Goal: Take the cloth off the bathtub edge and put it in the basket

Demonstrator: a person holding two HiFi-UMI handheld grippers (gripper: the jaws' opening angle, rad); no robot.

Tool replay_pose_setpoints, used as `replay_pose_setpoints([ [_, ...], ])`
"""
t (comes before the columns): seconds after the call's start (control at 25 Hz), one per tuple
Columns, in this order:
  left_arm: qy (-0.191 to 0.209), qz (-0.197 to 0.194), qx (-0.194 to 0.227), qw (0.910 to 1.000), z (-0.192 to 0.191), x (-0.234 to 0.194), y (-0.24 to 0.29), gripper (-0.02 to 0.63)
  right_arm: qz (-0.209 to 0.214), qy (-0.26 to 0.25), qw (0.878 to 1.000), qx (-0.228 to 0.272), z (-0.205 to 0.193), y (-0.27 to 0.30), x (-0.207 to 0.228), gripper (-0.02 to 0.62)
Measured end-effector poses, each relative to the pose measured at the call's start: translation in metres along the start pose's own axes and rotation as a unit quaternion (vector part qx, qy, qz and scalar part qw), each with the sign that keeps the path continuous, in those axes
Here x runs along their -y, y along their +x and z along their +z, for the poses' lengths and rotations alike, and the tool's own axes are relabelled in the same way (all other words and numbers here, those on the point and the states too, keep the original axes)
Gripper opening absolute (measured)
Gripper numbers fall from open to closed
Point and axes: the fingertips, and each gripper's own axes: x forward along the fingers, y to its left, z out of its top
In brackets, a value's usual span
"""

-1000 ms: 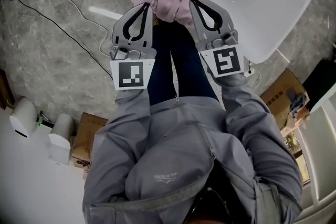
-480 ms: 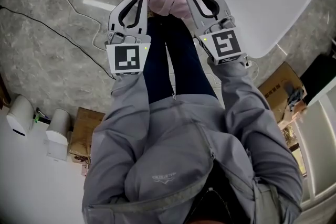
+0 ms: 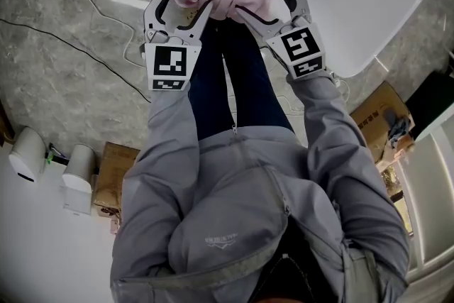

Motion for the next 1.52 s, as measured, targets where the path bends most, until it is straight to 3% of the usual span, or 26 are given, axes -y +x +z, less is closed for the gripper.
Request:
replay_pose_setpoints([
  [0.32, 0.01, -0.016, -0.054, 0.9984, -0.026, 0.002, 0.018, 0.357, 0.042, 0.015, 0.995, -0.084, -0.053, 0.017, 0.01, 0.485],
  [0.52, 0.017, -0.027, -0.075, 0.9967, -0.033, 0.007, 0.025, 0.362, 0.088, 0.057, 0.987, -0.123, -0.082, 0.032, 0.017, 0.514],
  [0.84, 0.017, -0.037, -0.114, 0.9927, -0.046, 0.015, 0.034, 0.362, 0.191, 0.099, 0.966, -0.146, -0.096, 0.053, 0.005, 0.54],
  [1.08, 0.039, -0.066, -0.112, 0.9908, -0.045, 0.039, 0.035, 0.36, 0.203, 0.008, 0.967, -0.155, -0.087, 0.056, -0.012, 0.509],
  [1.36, 0.057, -0.098, -0.119, 0.9864, -0.051, 0.055, 0.035, 0.357, 0.193, -0.163, 0.957, -0.143, -0.063, 0.048, -0.033, 0.313],
  [1.52, 0.051, -0.121, -0.122, 0.9838, -0.051, 0.064, 0.034, 0.26, 0.172, -0.234, 0.947, -0.14, -0.053, 0.037, -0.039, 0.228],
])
